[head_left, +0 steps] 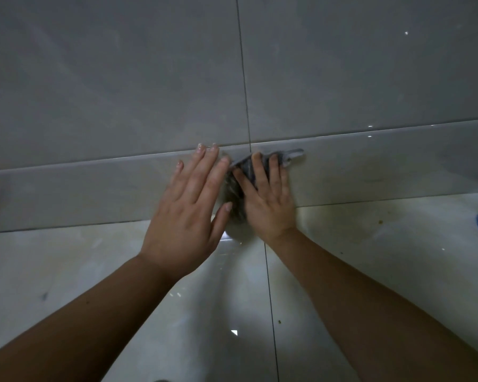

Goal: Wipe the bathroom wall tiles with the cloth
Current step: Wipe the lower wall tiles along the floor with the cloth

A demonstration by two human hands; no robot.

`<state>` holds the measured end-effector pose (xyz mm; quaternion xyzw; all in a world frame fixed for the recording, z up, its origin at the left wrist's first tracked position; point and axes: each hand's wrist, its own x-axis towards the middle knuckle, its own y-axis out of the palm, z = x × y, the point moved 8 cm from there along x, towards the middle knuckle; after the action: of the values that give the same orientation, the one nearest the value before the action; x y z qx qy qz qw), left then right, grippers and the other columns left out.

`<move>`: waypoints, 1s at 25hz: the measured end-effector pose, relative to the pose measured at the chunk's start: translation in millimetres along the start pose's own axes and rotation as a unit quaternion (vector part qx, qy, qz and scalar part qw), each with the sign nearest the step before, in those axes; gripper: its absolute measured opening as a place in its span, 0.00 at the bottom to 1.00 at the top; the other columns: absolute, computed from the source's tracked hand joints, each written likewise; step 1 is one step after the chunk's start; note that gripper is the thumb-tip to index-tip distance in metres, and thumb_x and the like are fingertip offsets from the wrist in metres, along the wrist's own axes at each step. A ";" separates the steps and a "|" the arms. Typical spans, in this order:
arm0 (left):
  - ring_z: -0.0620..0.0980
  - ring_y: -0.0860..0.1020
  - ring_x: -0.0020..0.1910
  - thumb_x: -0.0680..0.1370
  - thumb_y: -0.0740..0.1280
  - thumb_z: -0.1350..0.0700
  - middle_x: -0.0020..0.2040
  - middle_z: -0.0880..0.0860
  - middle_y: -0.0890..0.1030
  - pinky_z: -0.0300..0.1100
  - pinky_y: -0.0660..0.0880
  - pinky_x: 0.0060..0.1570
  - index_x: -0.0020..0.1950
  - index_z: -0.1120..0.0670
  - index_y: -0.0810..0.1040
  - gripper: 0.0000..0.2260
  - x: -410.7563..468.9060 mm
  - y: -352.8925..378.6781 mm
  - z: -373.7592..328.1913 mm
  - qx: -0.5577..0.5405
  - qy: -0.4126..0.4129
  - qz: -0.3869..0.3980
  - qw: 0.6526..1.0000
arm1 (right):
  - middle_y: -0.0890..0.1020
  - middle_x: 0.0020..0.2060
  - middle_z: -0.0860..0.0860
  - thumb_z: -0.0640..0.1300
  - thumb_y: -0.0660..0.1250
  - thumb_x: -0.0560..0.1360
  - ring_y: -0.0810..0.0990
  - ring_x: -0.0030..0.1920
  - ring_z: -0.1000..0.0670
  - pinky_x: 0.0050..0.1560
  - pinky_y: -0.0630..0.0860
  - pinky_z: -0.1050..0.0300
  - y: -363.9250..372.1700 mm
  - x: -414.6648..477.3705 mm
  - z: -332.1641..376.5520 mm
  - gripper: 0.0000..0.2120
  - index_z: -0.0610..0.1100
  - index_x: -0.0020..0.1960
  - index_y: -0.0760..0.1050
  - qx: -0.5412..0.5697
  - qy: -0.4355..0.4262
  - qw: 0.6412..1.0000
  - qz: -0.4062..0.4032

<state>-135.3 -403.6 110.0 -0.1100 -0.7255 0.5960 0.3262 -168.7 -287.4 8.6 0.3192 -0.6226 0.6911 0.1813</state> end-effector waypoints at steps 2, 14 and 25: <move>0.55 0.53 0.80 0.82 0.59 0.51 0.79 0.58 0.59 0.57 0.55 0.77 0.79 0.58 0.57 0.27 -0.2 2.9 -2.6 0.002 0.007 0.007 1.000 | 0.56 0.74 0.42 0.48 0.63 0.76 0.49 0.75 0.39 0.76 0.46 0.43 1.5 -9.8 -12.4 0.26 0.52 0.73 0.62 -0.020 -0.004 1.000 -0.021; 0.54 0.52 0.80 0.83 0.58 0.50 0.80 0.59 0.57 0.54 0.51 0.78 0.79 0.59 0.58 0.27 4.2 3.1 1.0 0.009 0.001 0.001 1.000 | 0.57 0.70 0.24 0.36 0.63 0.75 0.52 0.72 0.25 0.77 0.45 0.41 -29.6 11.4 -19.9 0.21 0.37 0.67 0.66 0.104 0.301 0.942 -0.108; 0.55 0.53 0.80 0.82 0.59 0.51 0.79 0.59 0.59 0.57 0.55 0.76 0.79 0.59 0.59 0.27 -2.9 11.2 15.8 0.007 -0.010 0.002 1.000 | 0.63 0.65 0.46 0.45 0.74 0.66 0.67 0.63 0.42 0.64 0.68 0.47 -74.2 4.1 -49.8 0.26 0.52 0.61 0.68 0.075 0.296 0.937 -0.170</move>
<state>-145.2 -414.7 97.4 -0.1037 -0.7242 0.6026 0.3188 -134.3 -227.6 65.6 0.2139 -0.4238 0.7578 0.4476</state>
